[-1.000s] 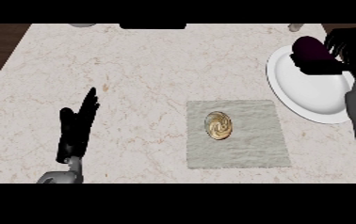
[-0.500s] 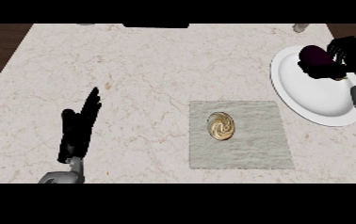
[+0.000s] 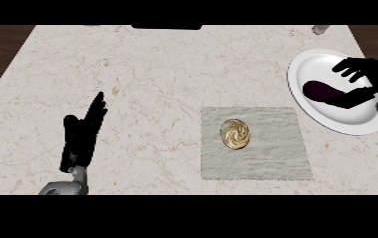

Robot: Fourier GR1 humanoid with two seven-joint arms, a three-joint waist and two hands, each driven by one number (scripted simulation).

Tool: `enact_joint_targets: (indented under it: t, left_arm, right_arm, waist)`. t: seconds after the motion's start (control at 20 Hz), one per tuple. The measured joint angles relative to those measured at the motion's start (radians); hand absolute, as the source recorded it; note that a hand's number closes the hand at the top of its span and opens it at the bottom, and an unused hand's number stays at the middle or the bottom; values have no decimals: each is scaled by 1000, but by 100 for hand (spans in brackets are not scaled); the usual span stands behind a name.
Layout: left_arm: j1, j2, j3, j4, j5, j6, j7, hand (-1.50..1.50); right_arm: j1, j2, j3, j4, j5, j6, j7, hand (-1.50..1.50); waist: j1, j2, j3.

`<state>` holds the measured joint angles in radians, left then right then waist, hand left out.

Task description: Pick the eggplant from the placemat and place it in the plate

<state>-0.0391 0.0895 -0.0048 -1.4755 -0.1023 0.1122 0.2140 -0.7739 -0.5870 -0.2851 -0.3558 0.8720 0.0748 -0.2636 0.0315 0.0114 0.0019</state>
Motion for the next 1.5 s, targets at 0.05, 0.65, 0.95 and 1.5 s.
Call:
enact_joint_targets:
  t: [0.05, 0.65, 0.95, 1.5]
  left_arm:
    - [-10, -5, 0, 5, 0, 4, 7, 0]
    - [-7, -6, 6, 10, -4, 9, 4, 0]
    - [-15, -6, 1, -2, -3, 1, 19, 0]
    - [-16, -13, 0, 7, -15, 6, 9, 0]
  right_arm:
    - [1, -9, -6, 11, -8, 10, -43, -150]
    - [-30, -67, -309, 82, -349, 201, -310, -150]
    - [-3, -128, -362, 135, -419, 321, -366, -150]
    - [53, -105, -344, 143, -446, 313, -456, -150]
  waist:
    - [-1, 1, 0]
    - [-12, -2, 1]
    - [-3, 1, 1]
    - [0, 1, 1]
